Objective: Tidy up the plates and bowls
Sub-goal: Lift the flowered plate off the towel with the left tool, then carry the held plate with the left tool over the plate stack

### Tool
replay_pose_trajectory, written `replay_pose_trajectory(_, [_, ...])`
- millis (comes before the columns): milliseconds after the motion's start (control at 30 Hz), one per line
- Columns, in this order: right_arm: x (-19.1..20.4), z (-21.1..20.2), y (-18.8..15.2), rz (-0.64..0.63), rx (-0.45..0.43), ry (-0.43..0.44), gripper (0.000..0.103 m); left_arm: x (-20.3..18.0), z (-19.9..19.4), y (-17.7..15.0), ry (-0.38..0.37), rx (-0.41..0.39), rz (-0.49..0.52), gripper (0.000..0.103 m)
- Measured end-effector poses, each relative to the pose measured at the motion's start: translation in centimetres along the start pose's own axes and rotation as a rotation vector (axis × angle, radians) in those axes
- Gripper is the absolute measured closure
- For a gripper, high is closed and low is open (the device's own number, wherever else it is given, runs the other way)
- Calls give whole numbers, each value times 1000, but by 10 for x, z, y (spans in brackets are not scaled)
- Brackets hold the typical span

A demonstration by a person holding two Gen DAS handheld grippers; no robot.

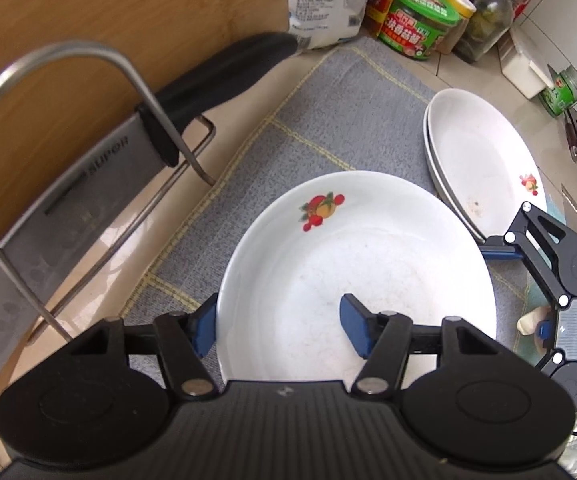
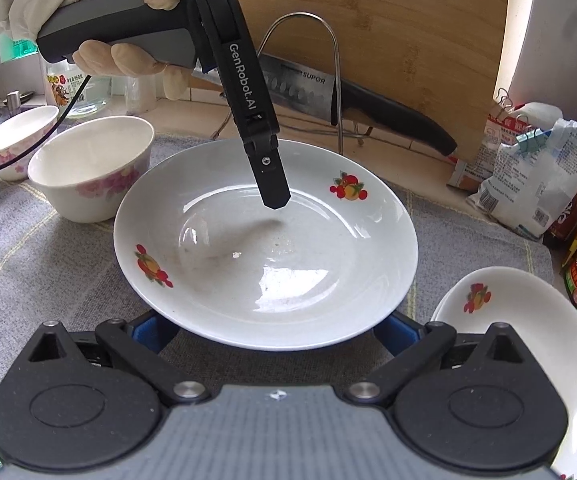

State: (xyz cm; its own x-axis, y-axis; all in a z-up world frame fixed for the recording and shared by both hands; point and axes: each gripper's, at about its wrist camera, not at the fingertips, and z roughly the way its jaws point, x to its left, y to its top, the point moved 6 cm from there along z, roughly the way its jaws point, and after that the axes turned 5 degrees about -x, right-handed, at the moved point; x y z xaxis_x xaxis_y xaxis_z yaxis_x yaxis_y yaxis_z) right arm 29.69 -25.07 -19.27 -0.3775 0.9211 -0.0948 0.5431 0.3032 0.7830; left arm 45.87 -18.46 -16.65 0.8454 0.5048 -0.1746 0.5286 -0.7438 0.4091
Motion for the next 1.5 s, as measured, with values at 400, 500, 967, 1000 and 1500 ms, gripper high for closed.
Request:
replay_pose_trajectory(400, [-7, -24, 9, -1, -21, -6, 0, -23, -22, 11, 29, -44, 27, 41])
replay_pose_trajectory(500, [-11, -33, 10, -4, -29, -4, 0, -31, -26, 13, 33, -52, 28, 41])
replay_pose_trajectory(967, [-55, -81, -5, 7, -54, -40, 0, -92, -16, 51, 44, -62, 79, 41])
replay_pose_trajectory(1000, [-59, -83, -7, 9, -52, -49, 0, -96, -14, 55, 41, -64, 86, 41])
replay_pose_trajectory(1500, [-110, -108, -38, 89, -29, -146, 0, -154, 29, 103, -21, -54, 206, 41])
